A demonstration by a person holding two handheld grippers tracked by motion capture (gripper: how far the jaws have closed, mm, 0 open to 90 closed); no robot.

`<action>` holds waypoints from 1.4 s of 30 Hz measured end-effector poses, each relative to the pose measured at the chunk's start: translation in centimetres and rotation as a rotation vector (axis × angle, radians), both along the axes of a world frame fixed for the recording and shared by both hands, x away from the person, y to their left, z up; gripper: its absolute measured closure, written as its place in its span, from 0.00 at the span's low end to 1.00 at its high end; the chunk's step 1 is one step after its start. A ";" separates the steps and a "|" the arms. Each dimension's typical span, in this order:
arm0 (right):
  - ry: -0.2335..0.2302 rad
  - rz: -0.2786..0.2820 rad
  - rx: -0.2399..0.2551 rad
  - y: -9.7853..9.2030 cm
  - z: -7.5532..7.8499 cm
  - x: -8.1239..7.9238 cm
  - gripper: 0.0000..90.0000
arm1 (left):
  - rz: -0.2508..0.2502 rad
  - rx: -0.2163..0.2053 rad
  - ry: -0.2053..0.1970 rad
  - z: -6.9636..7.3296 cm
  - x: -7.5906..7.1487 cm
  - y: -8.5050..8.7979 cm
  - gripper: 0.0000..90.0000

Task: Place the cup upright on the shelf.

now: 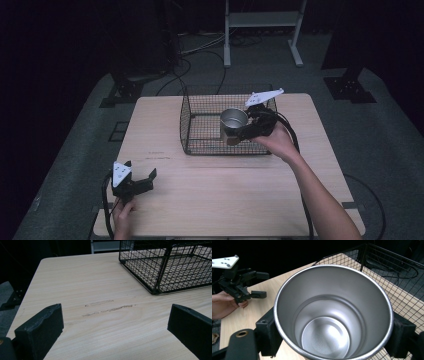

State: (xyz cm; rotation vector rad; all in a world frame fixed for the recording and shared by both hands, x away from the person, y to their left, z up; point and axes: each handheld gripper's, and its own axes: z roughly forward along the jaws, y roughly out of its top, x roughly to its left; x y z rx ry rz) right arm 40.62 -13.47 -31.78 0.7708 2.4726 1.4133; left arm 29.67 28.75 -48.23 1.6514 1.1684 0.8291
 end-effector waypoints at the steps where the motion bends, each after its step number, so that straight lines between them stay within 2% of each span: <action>1: 0.003 -0.003 -0.001 0.1 0.1 0.2 0.20 | 0.000 0.000 -0.001 0.0 0.0 0.0 0.00; 17: 0.014 -0.045 -0.014 0.9 0.6 3.0 0.20 | -0.001 0.002 0.000 0.0 0.0 0.0 0.00; 20: 0.001 -0.048 -0.012 1.0 0.6 3.2 0.20 | -0.001 0.001 0.000 0.0 0.0 0.0 0.00; 42: 0.010 -0.104 -0.055 2.3 0.5 6.3 0.20 | 0.001 -0.007 -0.002 0.0 0.0 0.1 0.00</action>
